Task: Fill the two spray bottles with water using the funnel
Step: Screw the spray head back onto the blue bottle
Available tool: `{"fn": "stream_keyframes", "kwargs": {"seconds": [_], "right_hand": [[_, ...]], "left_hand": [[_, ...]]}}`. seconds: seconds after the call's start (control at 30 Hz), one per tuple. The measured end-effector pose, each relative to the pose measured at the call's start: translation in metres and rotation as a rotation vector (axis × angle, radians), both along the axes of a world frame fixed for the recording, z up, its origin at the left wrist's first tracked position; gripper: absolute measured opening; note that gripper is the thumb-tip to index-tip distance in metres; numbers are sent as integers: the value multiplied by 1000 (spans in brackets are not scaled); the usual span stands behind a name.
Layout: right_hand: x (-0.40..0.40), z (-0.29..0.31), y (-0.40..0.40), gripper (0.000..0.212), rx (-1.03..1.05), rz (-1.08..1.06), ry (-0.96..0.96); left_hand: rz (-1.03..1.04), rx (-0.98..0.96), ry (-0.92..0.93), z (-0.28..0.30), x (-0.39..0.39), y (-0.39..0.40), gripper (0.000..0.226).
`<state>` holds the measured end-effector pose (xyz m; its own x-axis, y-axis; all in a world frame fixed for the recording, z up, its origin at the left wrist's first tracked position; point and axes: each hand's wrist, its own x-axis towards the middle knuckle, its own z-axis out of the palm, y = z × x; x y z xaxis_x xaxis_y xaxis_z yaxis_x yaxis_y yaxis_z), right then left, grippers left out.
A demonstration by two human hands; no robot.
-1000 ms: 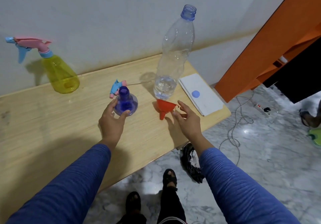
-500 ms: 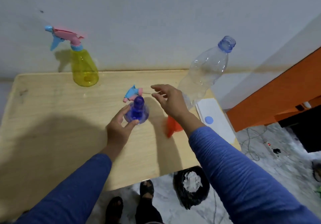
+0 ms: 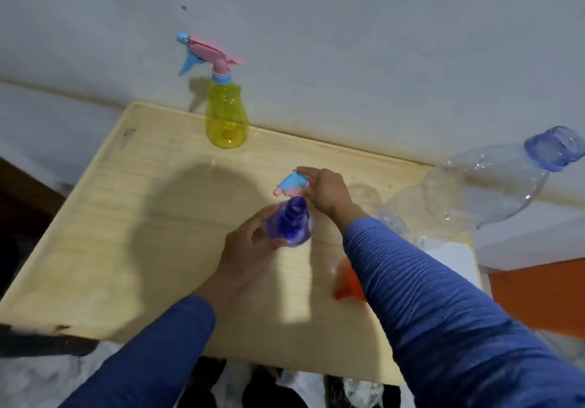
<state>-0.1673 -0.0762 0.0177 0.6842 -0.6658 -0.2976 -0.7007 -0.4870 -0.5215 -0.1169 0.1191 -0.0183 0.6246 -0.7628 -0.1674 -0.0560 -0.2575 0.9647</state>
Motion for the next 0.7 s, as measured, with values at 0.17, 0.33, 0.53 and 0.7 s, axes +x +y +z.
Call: {"fn": "stream_keyframes", "kwargs": {"seconds": [0.17,0.33,0.53,0.7], "right_hand": [[0,-1,-2,48,-26,-37,-83],[6,31,1,56,44,-194,-404],[9,116,21,71,76,-381,-878],[-4,164,43,76,33,-363,-1015]], "left_hand": [[8,-2,16,0,-1,1,55],[8,-4,-4,2,-2,1,56],[-26,2,-65,4,-1,3,54],[-46,-20,-98,10,0,3,57]]}}
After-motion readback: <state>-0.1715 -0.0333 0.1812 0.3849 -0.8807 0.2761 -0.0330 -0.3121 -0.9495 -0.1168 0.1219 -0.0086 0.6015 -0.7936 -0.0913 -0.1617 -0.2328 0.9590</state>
